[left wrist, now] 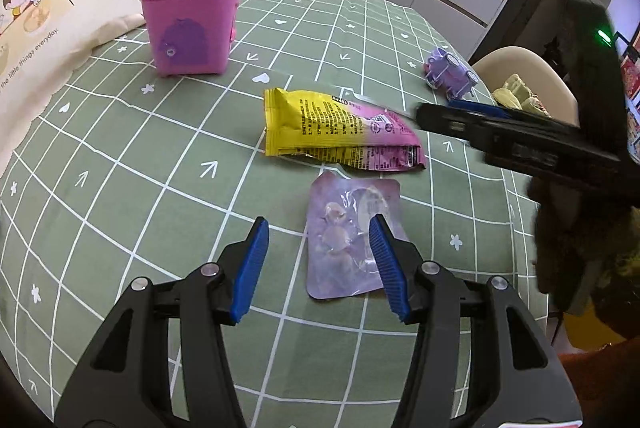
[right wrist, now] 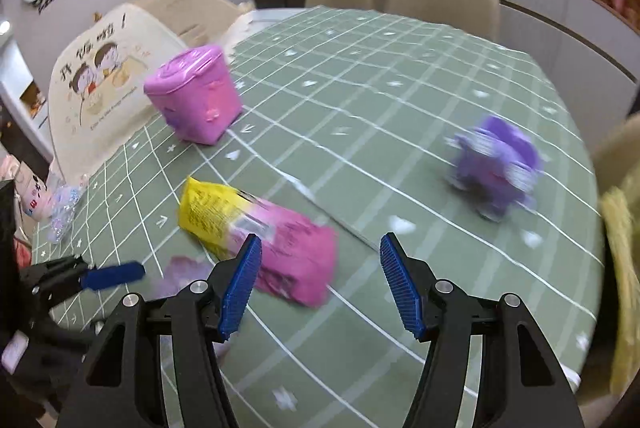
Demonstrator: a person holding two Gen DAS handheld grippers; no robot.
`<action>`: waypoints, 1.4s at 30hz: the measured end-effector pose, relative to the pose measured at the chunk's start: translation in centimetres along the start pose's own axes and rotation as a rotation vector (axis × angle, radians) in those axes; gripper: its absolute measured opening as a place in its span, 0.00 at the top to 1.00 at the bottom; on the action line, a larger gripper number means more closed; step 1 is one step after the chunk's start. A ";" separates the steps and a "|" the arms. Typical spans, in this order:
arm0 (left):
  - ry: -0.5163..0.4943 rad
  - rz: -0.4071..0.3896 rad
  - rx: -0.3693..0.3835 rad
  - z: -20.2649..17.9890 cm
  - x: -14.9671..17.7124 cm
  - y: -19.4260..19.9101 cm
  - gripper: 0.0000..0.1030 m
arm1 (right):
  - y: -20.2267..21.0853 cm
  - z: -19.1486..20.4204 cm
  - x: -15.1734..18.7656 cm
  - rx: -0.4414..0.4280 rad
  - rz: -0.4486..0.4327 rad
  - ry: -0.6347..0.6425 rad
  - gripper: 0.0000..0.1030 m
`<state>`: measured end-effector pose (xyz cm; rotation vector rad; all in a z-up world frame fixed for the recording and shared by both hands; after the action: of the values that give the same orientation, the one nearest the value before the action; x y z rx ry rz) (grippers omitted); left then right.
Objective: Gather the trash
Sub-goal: 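Grasp the clear plastic wrapper with the left gripper while the right grasps the yellow-pink snack bag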
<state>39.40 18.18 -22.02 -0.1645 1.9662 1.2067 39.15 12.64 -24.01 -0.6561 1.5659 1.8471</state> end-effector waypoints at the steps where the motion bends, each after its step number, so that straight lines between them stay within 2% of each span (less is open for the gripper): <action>1: 0.001 0.001 0.004 0.1 0.0 -0.1 0.52 | -1.1 0.3 0.1 0.006 0.023 0.008 0.43; 5: 0.015 0.002 0.026 0.4 0.1 -0.3 0.52 | -2.8 0.2 0.6 -0.013 0.072 -0.017 0.45; 7: 0.024 0.003 0.040 0.6 0.1 -0.4 0.52 | -2.9 0.1 0.9 -0.027 0.085 -0.009 0.54; 9: 0.034 0.006 0.052 0.7 0.2 -0.5 0.52 | -2.8 -0.1 1.2 0.005 0.092 0.040 0.60; 11: 0.039 0.008 0.065 0.6 0.2 -0.5 0.52 | -2.5 -0.7 1.4 0.036 0.091 0.061 0.62; 19: 0.030 0.024 0.088 -1.1 0.6 -1.2 0.51 | 1.4 -7.9 2.4 0.157 0.078 -0.098 0.66; 23: 0.033 0.020 0.040 -1.4 0.2 -2.0 0.51 | 4.1 -10.1 2.7 0.177 0.051 -0.124 0.66; 28: 0.070 -0.001 -0.055 -1.6 -0.4 -2.9 0.52 | 6.3 -10.8 2.5 0.174 0.012 -0.146 0.66; 30: 0.052 -0.003 -0.080 -2.0 -0.5 -3.1 0.82 | 7.2 -10.7 2.5 0.169 -0.003 -0.144 0.66; 32: 0.046 -0.004 -0.078 -2.4 -0.6 -3.0 0.98 | 7.8 -10.6 2.4 0.160 -0.012 -0.132 0.66; 33: 0.057 -0.014 -0.064 -2.8 -0.8 -2.6 0.98 | 8.1 -10.5 2.3 0.154 -0.015 -0.129 0.66; 42: 0.064 -0.157 -0.107 -5.8 -5.4 1.6 0.99 | 11.2 -11.8 0.6 0.113 -0.063 -0.070 0.66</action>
<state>38.99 12.92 -15.93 -0.4094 1.9056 1.2171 30.32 -0.03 -18.86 -0.5765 1.5735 1.7040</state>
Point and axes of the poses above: each gripper's, at about its wrist camera, not at the fingertips, and y roughly against the way its jaws point, z to its left, x to its underside, the point moved 10 cm from there along -y, roughly the way its jaws point, and after that the axes turned 12 degrees about -z, right-handed, at the moved point
